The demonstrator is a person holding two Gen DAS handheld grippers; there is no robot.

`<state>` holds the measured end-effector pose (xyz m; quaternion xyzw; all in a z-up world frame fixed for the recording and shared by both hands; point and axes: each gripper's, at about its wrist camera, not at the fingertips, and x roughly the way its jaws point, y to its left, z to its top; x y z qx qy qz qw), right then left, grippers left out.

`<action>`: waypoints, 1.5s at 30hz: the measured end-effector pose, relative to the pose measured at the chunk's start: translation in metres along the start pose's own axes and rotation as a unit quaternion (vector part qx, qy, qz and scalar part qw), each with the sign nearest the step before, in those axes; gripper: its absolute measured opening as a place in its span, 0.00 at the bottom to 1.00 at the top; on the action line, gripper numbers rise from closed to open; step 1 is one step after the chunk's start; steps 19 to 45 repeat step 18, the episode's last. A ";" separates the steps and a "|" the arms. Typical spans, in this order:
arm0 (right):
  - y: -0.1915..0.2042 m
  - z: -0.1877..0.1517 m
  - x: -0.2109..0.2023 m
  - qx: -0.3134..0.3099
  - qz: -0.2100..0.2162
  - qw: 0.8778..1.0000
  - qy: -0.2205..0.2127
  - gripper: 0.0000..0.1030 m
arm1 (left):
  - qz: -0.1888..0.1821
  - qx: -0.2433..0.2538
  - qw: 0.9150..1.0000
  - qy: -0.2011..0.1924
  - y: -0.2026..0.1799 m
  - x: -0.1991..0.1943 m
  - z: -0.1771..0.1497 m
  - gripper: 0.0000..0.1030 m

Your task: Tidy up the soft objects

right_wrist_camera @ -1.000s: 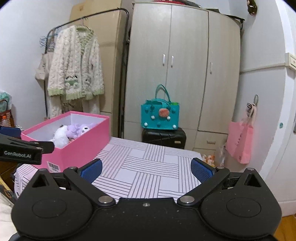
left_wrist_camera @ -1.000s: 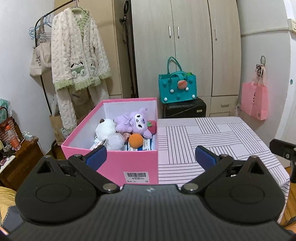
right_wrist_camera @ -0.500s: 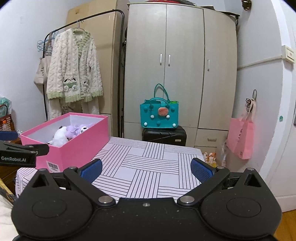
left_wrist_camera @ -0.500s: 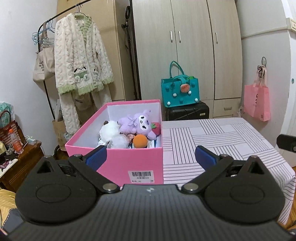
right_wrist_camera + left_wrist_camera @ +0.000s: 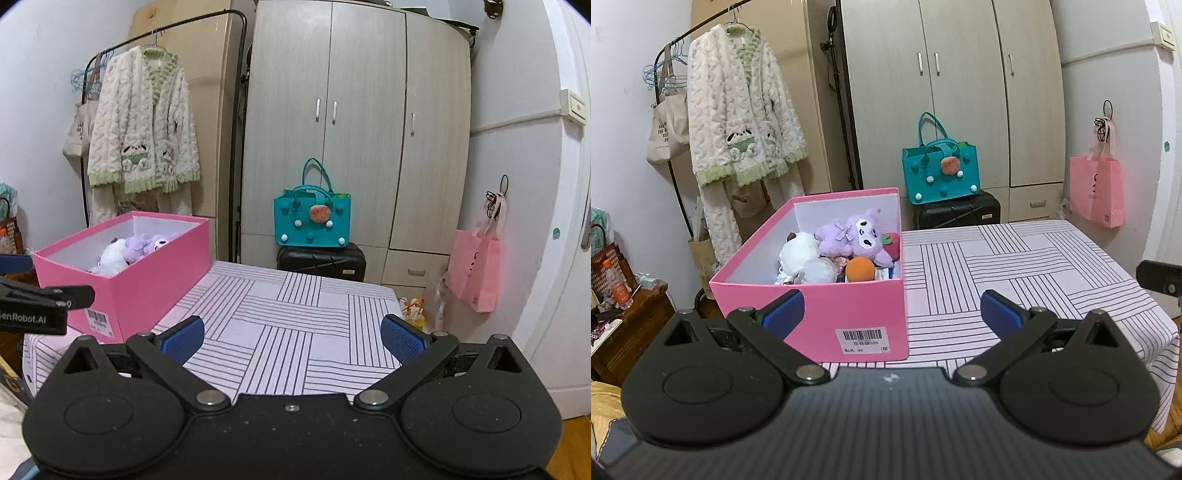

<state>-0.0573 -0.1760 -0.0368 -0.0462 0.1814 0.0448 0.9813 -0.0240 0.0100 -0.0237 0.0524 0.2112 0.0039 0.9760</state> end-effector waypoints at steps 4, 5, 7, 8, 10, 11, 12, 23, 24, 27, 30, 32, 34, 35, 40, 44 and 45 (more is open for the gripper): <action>0.002 0.001 -0.004 -0.005 -0.003 1.000 -0.001 1.00 | 0.005 -0.004 1.000 -0.001 0.002 -0.001 0.001 1.00; 0.002 0.001 -0.004 -0.005 -0.004 1.000 -0.001 1.00 | 0.003 -0.007 1.000 -0.001 0.003 -0.001 0.001 1.00; 0.002 0.001 -0.004 -0.004 -0.002 1.000 0.000 1.00 | 0.001 -0.009 1.000 -0.001 0.003 -0.002 0.001 1.00; 0.003 0.001 -0.005 -0.004 -0.001 1.000 0.001 1.00 | 0.002 -0.008 1.000 -0.001 0.003 -0.002 0.001 1.00; 0.004 0.001 -0.005 -0.005 -0.001 1.000 0.002 1.00 | 0.002 -0.008 1.000 0.000 0.003 -0.002 0.001 1.00; 0.004 0.001 -0.005 -0.005 -0.001 1.000 0.003 1.00 | 0.002 -0.009 1.000 0.000 0.003 -0.002 0.001 1.00; 0.004 0.001 -0.005 -0.005 -0.001 1.000 0.003 1.00 | 0.001 -0.009 1.000 0.001 0.004 -0.002 0.001 1.00; 0.003 0.001 -0.003 -0.004 0.000 1.000 0.005 1.00 | 0.000 -0.012 1.000 0.004 0.006 -0.002 0.000 1.00; 0.003 0.001 -0.003 -0.004 0.000 1.000 0.005 1.00 | 0.000 -0.012 1.000 0.004 0.006 -0.002 0.000 1.00; 0.003 0.001 -0.003 -0.004 0.000 1.000 0.005 1.00 | 0.000 -0.012 1.000 0.004 0.006 -0.002 0.000 1.00; 0.003 0.001 -0.003 -0.004 0.000 1.000 0.005 1.00 | 0.000 -0.012 1.000 0.004 0.006 -0.002 0.000 1.00; 0.003 0.001 -0.003 -0.004 0.000 1.000 0.005 1.00 | 0.000 -0.012 1.000 0.004 0.006 -0.002 0.000 1.00; 0.003 0.001 -0.003 -0.004 0.000 1.000 0.005 1.00 | 0.000 -0.012 1.000 0.004 0.006 -0.002 0.000 1.00; 0.003 0.001 -0.003 -0.004 0.000 1.000 0.005 1.00 | 0.000 -0.012 1.000 0.004 0.006 -0.002 0.000 1.00; 0.003 0.001 -0.003 -0.004 0.000 1.000 0.005 1.00 | 0.000 -0.012 1.000 0.004 0.006 -0.002 0.000 1.00; 0.003 0.001 -0.003 -0.004 0.000 1.000 0.005 1.00 | 0.000 -0.012 1.000 0.004 0.006 -0.002 0.000 1.00; 0.003 0.001 -0.003 -0.004 0.000 1.000 0.005 1.00 | 0.000 -0.012 1.000 0.004 0.006 -0.002 0.000 1.00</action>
